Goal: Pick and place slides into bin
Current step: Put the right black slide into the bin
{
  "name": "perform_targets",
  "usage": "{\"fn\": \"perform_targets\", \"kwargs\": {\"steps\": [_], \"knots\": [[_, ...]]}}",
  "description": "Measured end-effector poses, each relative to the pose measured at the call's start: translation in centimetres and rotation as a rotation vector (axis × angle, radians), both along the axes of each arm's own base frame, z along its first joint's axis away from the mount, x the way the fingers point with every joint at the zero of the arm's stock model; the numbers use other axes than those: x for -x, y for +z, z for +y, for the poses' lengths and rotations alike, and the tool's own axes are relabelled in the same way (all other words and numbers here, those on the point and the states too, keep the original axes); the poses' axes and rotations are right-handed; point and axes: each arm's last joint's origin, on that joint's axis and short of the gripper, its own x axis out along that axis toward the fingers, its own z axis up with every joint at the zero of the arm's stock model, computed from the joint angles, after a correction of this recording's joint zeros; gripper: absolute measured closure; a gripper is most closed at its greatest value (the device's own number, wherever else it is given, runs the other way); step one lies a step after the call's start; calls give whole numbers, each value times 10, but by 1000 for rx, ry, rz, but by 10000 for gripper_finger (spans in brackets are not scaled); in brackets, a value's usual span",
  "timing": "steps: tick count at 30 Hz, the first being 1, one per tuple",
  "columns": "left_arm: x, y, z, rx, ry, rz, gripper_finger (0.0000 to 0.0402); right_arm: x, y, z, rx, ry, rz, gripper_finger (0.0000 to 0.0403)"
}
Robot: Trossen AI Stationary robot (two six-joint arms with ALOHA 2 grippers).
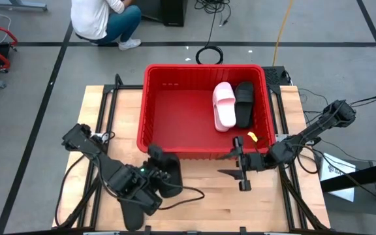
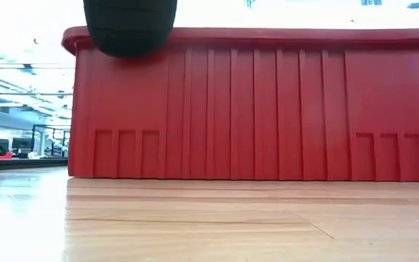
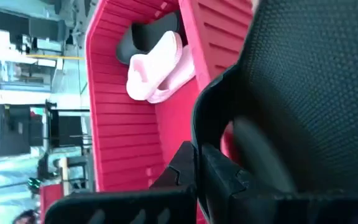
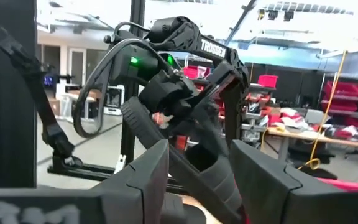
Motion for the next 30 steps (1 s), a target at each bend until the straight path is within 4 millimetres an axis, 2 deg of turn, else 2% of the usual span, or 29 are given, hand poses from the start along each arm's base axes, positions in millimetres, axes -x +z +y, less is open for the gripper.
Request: {"fn": "perform_targets", "kwargs": {"steps": [3, 9, 21, 30], "knots": [[-3, 5, 4, -60, -31, 22, 400, 0, 0, 0, -37, 8, 4, 233], [-4, 15, 7, -65, -49, 17, 400, 0, 0, 0, -47, 11, 5, 233], [4, 33, -18, 75, -157, -69, 400, 0, 0, 0, -46, 11, 8, 234], [8, 34, -27, 15, -241, -43, 398, 0, 0, 0, -168, 38, 20, 238]]}}
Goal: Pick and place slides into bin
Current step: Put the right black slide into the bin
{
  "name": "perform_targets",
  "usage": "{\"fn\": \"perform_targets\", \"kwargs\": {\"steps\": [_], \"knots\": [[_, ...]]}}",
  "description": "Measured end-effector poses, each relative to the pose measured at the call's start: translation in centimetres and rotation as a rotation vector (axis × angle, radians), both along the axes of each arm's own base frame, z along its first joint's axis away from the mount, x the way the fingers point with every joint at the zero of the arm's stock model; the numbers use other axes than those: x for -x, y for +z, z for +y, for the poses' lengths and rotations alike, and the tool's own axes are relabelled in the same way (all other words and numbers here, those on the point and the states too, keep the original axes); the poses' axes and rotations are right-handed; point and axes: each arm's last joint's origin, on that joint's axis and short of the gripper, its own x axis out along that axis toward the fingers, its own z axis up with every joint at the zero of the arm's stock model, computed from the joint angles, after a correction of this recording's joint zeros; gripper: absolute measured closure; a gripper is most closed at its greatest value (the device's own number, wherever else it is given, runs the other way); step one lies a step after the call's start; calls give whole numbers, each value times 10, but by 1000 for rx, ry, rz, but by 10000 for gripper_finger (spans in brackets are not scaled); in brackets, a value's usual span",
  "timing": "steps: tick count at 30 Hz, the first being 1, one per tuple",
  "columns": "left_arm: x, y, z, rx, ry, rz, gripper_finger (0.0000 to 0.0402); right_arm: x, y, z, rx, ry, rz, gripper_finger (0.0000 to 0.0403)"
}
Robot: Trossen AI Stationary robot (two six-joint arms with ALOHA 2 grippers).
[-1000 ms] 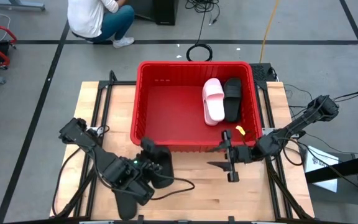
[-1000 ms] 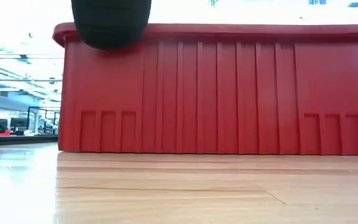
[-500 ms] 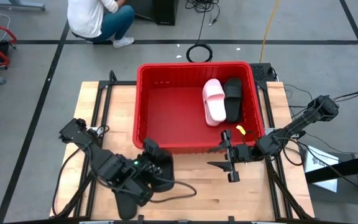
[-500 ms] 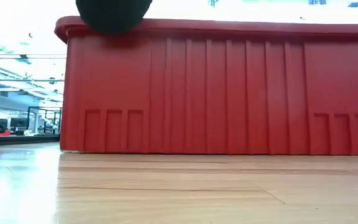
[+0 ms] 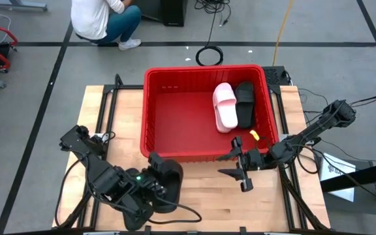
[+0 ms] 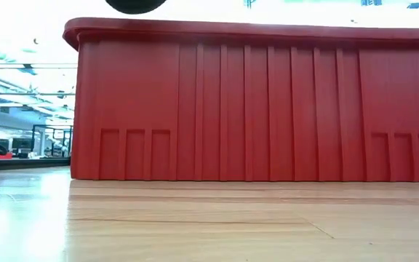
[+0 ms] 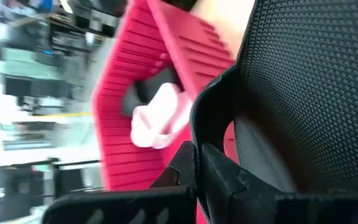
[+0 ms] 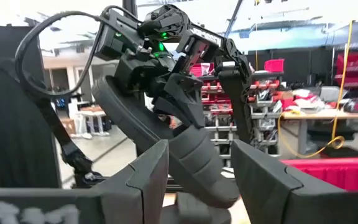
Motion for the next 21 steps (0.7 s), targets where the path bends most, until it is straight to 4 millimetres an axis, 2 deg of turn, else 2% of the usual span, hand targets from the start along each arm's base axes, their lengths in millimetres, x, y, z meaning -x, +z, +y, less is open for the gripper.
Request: {"fn": "perform_targets", "kwargs": {"steps": [13, 21], "knots": [[-4, 9, 6, -439, 31, -72, 398, -1, -1, -2, -89, 8, 17, 236], [-14, 11, 22, -649, 31, 33, 398, -10, -5, -18, -159, -44, 57, 234]]}}
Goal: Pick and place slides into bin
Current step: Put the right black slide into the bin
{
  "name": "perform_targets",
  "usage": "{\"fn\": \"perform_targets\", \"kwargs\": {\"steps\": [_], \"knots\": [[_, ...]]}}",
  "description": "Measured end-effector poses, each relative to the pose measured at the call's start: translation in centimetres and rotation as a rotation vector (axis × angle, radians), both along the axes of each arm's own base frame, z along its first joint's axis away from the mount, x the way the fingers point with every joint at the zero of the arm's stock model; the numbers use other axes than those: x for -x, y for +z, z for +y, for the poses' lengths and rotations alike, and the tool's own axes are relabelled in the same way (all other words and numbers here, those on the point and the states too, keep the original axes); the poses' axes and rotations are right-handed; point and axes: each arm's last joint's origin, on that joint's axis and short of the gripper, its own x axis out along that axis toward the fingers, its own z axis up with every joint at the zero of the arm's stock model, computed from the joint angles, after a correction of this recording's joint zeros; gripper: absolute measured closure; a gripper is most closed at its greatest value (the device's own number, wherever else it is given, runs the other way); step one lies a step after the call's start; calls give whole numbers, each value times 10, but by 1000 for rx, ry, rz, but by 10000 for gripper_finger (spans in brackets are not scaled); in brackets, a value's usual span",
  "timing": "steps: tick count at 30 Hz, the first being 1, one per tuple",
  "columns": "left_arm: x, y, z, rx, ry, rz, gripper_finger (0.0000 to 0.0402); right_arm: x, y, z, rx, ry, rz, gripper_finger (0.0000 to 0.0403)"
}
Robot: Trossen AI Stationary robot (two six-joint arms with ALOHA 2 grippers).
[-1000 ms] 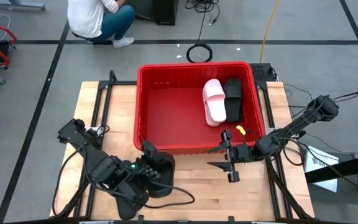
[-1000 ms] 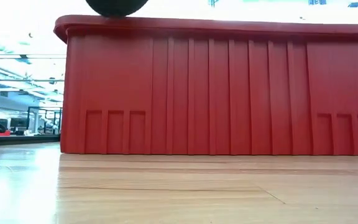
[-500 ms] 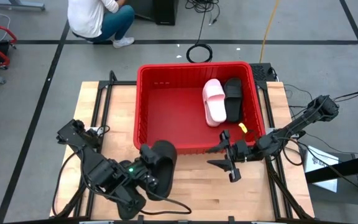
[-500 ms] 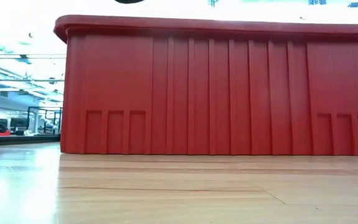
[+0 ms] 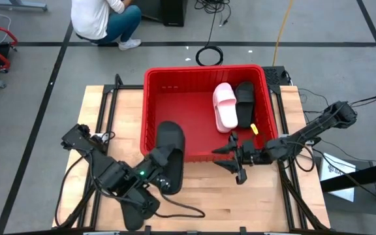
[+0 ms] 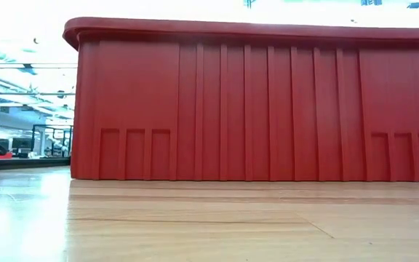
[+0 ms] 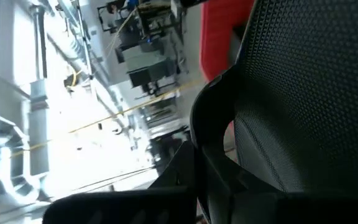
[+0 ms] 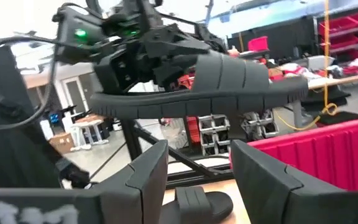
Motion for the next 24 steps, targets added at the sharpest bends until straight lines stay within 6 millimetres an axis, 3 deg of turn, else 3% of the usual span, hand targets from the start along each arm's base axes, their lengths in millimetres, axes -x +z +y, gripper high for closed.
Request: {"fn": "perform_targets", "kwargs": {"steps": [9, 15, 20, 24], "knots": [[-21, 3, 24, -243, 86, 127, 399, -15, -4, -29, -218, 85, 25, 184], [-30, 3, 31, -233, 102, 133, 399, -21, -3, -45, -323, 75, 0, 147], [-43, -7, 38, -230, 99, 191, 398, -28, 0, -50, -367, 79, -113, 131], [-56, -18, 42, -252, 115, 236, 400, -40, -4, -52, -377, 71, -91, 128]]}}
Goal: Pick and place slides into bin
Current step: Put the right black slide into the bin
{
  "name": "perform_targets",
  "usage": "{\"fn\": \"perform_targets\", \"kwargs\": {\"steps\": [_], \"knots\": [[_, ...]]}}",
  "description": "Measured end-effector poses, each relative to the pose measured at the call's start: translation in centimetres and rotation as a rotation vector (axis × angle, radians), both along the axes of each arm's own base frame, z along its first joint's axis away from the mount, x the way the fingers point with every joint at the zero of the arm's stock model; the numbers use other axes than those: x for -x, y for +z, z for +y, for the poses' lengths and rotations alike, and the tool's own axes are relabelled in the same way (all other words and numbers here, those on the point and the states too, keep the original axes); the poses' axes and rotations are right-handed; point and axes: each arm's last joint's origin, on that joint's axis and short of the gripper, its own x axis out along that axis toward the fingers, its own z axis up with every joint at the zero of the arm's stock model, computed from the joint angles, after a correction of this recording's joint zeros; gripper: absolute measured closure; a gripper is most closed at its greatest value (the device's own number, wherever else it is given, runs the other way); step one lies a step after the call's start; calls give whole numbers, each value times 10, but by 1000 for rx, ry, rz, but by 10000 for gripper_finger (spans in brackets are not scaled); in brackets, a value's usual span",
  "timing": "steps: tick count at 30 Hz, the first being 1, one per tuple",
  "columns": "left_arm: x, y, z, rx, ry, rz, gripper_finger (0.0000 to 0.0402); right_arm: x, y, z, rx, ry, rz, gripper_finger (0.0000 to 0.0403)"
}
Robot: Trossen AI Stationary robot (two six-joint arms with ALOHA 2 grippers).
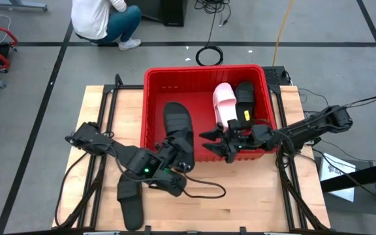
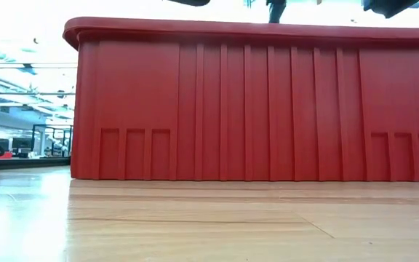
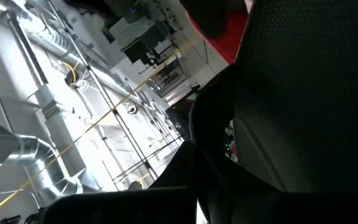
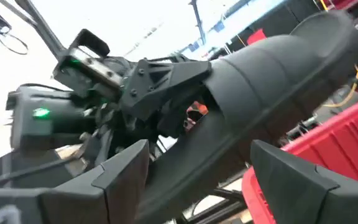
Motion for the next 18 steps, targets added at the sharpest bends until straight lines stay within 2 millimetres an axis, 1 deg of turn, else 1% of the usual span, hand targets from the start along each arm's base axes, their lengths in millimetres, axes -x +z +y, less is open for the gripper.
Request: {"fn": "perform_targets", "kwargs": {"steps": [1, 3, 6, 13, 18], "knots": [[-5, -3, 2, -1, 10, 2, 399, -4, -1, 0, 0, 12, 12, 129], [-8, -7, 3, -2, 14, 9, 398, -11, -4, 0, -2, 38, 28, 130], [-6, -6, 3, -7, 15, 12, 400, -18, -2, 0, -8, 71, 25, 129], [-4, -3, 1, -1, 9, -4, 400, -22, -6, 0, -8, 79, 42, 127], [-3, -2, 1, 1, 13, -15, 398, -25, -18, 1, 6, 85, 146, 130]]}}
